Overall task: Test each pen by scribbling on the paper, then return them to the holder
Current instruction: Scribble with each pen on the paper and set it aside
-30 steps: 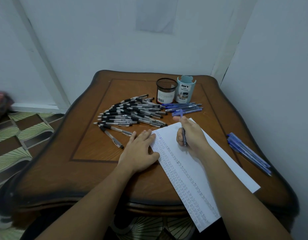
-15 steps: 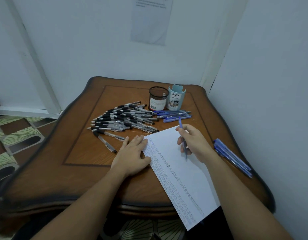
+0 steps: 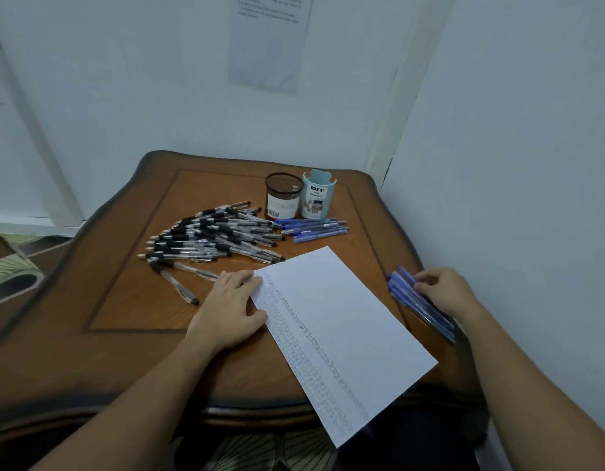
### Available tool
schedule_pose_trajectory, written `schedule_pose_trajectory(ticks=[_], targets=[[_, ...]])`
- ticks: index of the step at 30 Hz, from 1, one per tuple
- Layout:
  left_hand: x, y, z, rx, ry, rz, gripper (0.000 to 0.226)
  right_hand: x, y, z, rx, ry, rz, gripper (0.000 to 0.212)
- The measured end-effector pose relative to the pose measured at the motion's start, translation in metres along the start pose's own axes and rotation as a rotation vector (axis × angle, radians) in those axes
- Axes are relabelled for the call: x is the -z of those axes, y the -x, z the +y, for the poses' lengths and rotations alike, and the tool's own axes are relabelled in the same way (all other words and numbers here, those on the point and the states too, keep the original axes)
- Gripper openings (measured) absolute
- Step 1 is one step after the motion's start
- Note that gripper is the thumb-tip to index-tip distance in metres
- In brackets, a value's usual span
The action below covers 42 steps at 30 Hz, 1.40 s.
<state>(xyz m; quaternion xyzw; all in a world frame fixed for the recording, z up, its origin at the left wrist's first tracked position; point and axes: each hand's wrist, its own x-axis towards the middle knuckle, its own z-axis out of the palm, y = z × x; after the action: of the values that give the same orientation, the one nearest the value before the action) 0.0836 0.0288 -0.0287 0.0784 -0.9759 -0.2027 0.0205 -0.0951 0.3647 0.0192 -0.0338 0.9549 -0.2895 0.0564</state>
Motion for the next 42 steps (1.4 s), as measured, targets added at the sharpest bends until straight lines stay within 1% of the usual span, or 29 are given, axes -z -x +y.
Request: schedule_pose_trajectory(ticks=[3, 7, 10, 14, 15, 16, 18, 20, 22, 24, 27, 29, 31, 32, 33, 35, 36, 38, 42], targets=[[0.0, 0.001, 0.001, 0.003, 0.015, 0.004, 0.083, -0.003, 0.001, 0.004, 0.014, -0.005, -0.002, 0.022], [-0.001, 0.0, -0.001, 0.003, 0.02, 0.011, 0.083, -0.003, 0.0, 0.005, 0.002, -0.014, 0.037, 0.025], [-0.001, 0.0, 0.0, 0.006, 0.03, 0.019, 0.083, -0.004, -0.005, -0.002, 0.015, 0.03, 0.08, 0.023], [-0.001, 0.0, 0.0, 0.006, 0.03, 0.016, 0.083, -0.023, -0.019, -0.035, 0.156, 0.116, 0.203, 0.021], [-0.001, 0.0, -0.001, 0.007, 0.03, 0.012, 0.083, -0.033, -0.022, -0.049, 0.197, 0.117, 0.202, 0.021], [0.0, -0.001, -0.001, 0.007, 0.032, 0.009, 0.083, -0.044, -0.025, -0.063, 0.243, 0.124, 0.172, 0.022], [-0.001, -0.001, -0.002, 0.009, 0.033, 0.007, 0.083, -0.07, -0.031, -0.089, 0.393, 0.135, 0.057, 0.026], [-0.001, -0.002, -0.002, 0.006, 0.038, 0.01, 0.083, -0.092, -0.038, -0.109, 0.506, 0.095, -0.047, 0.034], [-0.002, -0.002, -0.003, 0.0, 0.044, 0.021, 0.083, -0.107, -0.044, -0.124, 0.486, 0.09, -0.087, 0.042], [-0.002, -0.001, -0.003, -0.005, 0.046, 0.031, 0.082, -0.116, -0.049, -0.135, 0.434, 0.119, -0.076, 0.04], [-0.002, -0.001, -0.004, -0.012, 0.047, 0.046, 0.082, -0.121, -0.055, -0.142, 0.442, 0.162, -0.043, 0.027], [-0.002, -0.001, -0.004, -0.015, 0.049, 0.05, 0.082, -0.119, -0.055, -0.141, 0.459, 0.253, -0.013, 0.016], [-0.002, -0.001, -0.004, -0.013, 0.056, 0.047, 0.083, -0.116, -0.053, -0.14, 0.515, 0.346, 0.028, 0.015], [-0.001, -0.001, -0.004, -0.012, 0.059, 0.044, 0.083, -0.114, -0.052, -0.14, 0.546, 0.342, 0.032, 0.016], [-0.001, 0.0, -0.004, -0.011, 0.058, 0.039, 0.083, -0.111, -0.05, -0.14, 0.572, 0.288, 0.011, 0.015], [0.0, 0.0, -0.003, -0.011, 0.043, 0.031, 0.085, -0.103, -0.043, -0.138, 0.582, 0.129, -0.054, 0.012], [0.0, 0.0, -0.002, -0.014, 0.033, 0.029, 0.086, -0.099, -0.038, -0.136, 0.574, 0.083, -0.05, 0.014], [0.001, 0.0, -0.001, -0.018, 0.015, 0.031, 0.087, -0.093, -0.03, -0.128, 0.532, 0.077, 0.005, 0.02], [0.003, 0.002, 0.002, -0.011, 0.0, 0.03, 0.088, -0.082, -0.008, -0.111, 0.496, 0.292, 0.065, 0.032]])
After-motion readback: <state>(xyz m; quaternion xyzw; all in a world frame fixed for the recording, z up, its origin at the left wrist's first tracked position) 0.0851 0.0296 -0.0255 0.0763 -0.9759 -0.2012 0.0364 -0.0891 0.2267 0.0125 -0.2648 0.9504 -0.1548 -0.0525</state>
